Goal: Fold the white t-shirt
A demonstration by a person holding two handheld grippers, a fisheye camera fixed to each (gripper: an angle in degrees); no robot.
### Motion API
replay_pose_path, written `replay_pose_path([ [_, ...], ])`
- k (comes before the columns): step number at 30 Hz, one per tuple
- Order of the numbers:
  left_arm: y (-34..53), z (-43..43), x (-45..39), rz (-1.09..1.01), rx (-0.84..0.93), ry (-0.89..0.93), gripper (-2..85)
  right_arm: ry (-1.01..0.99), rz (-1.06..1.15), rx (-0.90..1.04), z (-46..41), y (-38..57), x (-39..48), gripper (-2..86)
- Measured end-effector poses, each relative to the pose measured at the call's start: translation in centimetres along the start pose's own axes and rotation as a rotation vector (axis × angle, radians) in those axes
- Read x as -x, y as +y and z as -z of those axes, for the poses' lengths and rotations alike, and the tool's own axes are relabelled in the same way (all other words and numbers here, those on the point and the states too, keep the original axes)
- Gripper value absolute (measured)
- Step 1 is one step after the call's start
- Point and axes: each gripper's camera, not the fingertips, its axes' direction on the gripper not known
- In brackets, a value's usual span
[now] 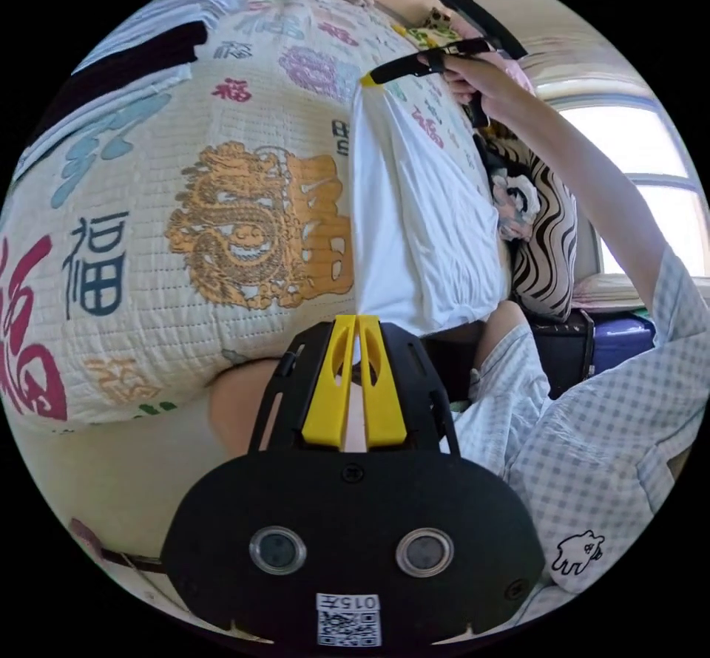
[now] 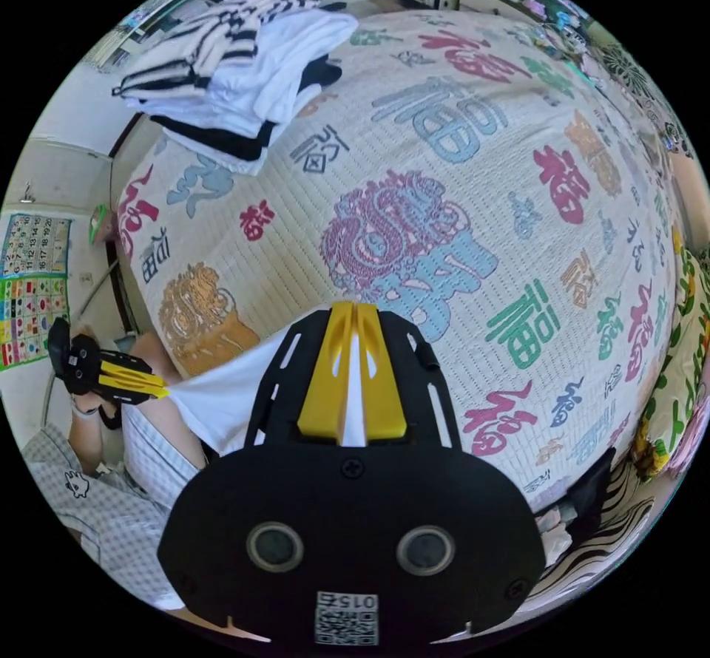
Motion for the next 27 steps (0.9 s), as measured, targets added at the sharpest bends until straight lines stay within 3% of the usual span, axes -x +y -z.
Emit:
replay_pose_path([
  [9,2.3,3.3,-5.5,-0.063,-0.15,0.035,-0.9,-0.147,0.009,-0.158,7.0,4.2,-2.9,-0.8],
  [14,1.9,0.5,-14.7,-0.263,-0.138,0.12,-0.8,-0.258,0.038,-0.284,12.0,17.0,-9.8,-0.8],
  [19,-1.7,-8.3,-25.9,-0.471,-0.001,0.25,-0.8,-0.349,-0.039,-0.386,14.2,31.1,-18.1,-0.8],
  [27,-6.3,-27.9,-40.2,-0.671,0.245,0.169,-0.8,-0.549,-0.179,-0.546,9.4,48.7,-30.6,-0.2],
])
